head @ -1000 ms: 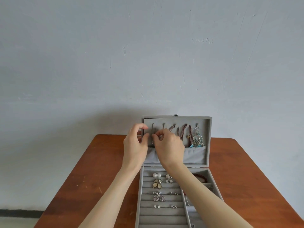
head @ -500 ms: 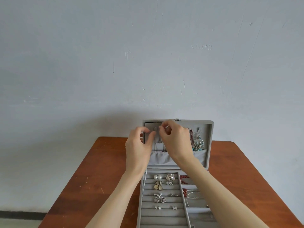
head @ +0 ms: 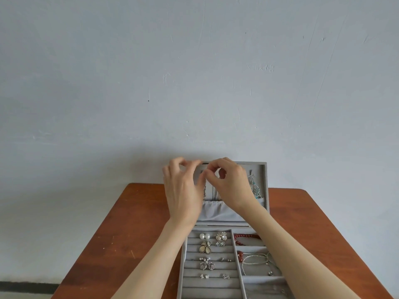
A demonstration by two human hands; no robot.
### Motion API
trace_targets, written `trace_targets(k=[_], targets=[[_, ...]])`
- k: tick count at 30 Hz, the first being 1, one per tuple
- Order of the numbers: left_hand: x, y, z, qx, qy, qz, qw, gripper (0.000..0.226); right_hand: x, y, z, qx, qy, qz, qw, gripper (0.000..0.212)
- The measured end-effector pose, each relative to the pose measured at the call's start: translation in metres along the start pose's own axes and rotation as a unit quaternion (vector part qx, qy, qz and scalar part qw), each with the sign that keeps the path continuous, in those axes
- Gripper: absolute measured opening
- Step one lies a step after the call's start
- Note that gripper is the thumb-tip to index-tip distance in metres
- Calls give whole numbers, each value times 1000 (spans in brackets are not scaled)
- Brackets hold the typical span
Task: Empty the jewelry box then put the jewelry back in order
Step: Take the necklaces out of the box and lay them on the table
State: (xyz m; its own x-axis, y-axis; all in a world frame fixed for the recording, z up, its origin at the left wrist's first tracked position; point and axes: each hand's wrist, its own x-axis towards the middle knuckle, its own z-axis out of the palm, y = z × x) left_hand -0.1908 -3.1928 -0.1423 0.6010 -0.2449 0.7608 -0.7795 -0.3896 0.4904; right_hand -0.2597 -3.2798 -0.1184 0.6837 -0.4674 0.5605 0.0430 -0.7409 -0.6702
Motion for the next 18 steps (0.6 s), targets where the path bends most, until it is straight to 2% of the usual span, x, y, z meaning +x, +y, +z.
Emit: trace_targets(k=[4,11,15,18], targets=[[11,-4,5,-27,-51,2,998,11,7,1,-3,33,11,30,999,14],[33,-1,1,-106,-50,-4,993,5,15,3,-7,125,12,123,984,12],[45,0,-5,-182,-93,-71,976,5,21,0,-12,170,3,156,973,14],[47,0,-9,-259,-131,-123,949,7,26,-4,-18,206,-33,165,964,13]])
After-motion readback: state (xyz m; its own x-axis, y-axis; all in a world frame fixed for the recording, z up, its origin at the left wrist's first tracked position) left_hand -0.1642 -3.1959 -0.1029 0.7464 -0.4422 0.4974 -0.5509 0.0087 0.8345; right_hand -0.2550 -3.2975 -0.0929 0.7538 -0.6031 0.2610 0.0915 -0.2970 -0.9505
